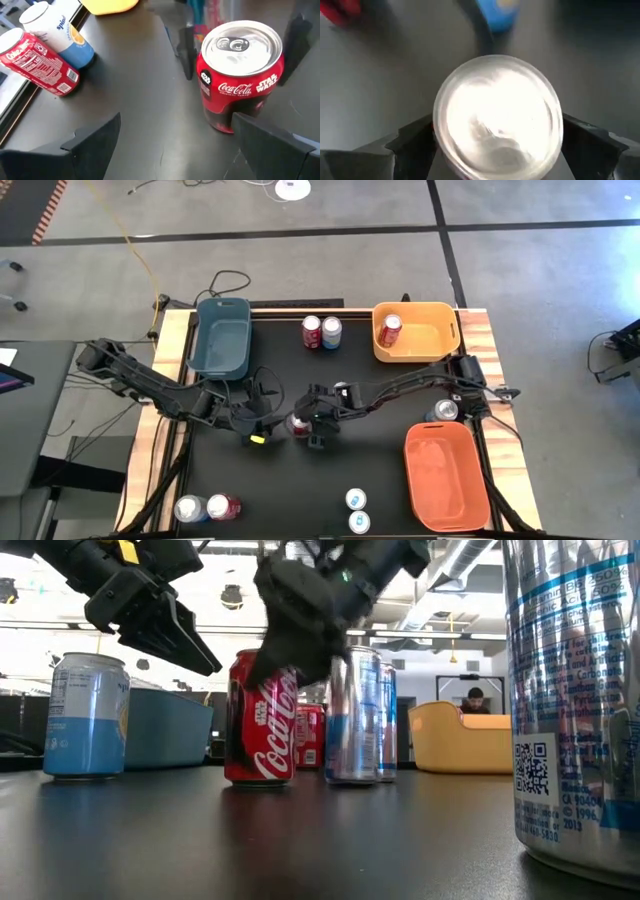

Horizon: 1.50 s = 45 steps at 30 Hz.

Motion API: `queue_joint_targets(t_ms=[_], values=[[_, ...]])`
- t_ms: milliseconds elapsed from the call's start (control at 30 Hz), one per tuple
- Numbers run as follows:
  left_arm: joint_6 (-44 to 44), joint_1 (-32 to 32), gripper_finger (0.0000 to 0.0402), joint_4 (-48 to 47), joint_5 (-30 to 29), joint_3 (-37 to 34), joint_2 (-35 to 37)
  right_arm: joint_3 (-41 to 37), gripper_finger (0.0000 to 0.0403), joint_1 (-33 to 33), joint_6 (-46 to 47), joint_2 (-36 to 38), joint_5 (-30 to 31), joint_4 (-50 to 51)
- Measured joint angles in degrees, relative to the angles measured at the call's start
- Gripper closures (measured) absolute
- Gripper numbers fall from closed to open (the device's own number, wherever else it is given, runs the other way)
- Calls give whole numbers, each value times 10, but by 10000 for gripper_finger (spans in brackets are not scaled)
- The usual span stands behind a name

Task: Sort soda cans
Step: Put the middle left red soda can into the yellow bin

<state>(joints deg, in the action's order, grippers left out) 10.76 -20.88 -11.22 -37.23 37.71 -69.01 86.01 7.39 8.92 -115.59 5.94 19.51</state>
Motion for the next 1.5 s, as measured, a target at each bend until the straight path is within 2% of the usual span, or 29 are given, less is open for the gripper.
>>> queue_joint_targets(t_ms=[200,500,767,1000,1100,1200,1367,1500], values=[[-2,0,24,0,-1,0,0,-2,26,0,-2,10,0,-9],[-2,0,24,0,-2,0,0,-1,130,0,-3,20,0,-11],[-2,0,24,0,-2,0,0,-3,130,5,-24,54,14,12],[-2,0,24,0,-2,0,0,-1,130,6,-34,171,53,56],[-1,0,24,0,-2,0,0,-1,130,10,-29,233,107,94],[1,0,24,-1,-2,0,0,0,130,7,-5,295,185,172],[4,0,24,-10,-2,0,0,0,131,-6,48,368,282,284],[3,3,24,-8,-4,0,0,0,131,-25,94,402,313,345]])
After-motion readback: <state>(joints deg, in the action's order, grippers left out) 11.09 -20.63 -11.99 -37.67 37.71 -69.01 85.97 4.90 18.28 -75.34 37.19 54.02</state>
